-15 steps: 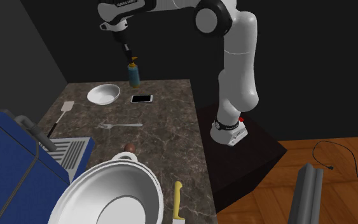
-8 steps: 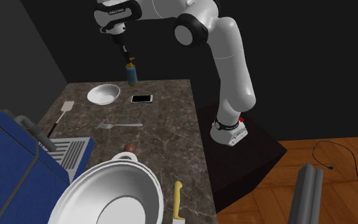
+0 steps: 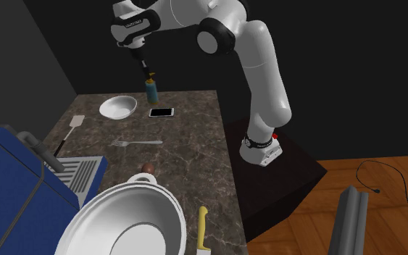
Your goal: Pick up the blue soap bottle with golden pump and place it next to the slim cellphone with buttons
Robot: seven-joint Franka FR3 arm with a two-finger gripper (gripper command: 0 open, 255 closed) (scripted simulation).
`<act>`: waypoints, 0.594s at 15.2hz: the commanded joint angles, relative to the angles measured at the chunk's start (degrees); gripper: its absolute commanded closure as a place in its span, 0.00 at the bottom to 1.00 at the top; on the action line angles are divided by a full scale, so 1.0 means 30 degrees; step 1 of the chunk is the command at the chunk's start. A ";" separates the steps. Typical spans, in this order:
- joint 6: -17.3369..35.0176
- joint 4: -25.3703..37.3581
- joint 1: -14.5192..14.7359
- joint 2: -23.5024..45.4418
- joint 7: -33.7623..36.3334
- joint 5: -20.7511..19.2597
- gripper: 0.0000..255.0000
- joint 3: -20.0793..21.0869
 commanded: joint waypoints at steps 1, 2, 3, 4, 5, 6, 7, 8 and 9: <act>0.0449 -0.0301 -0.0024 0.0167 -0.0050 0.0104 1.00 0.0054; 0.0577 -0.0398 -0.0024 0.0204 -0.0060 0.0129 1.00 0.0069; 0.0578 -0.0400 -0.0024 0.0203 -0.0060 0.0129 1.00 0.0069; 0.0578 -0.0399 -0.0024 0.0204 -0.0060 0.0129 1.00 0.0069; 0.0577 -0.0398 -0.0024 0.0204 -0.0060 0.0129 1.00 0.0069; 0.0577 -0.0398 -0.0024 0.0204 -0.0060 0.0129 1.00 0.0069; 0.0577 -0.0398 -0.0024 0.0204 -0.0060 0.0129 1.00 0.0069; 0.0577 -0.0398 -0.0024 0.0204 -0.0060 0.0129 1.00 0.0069; 0.0577 -0.0398 -0.0024 0.0204 -0.0060 0.0129 1.00 0.0069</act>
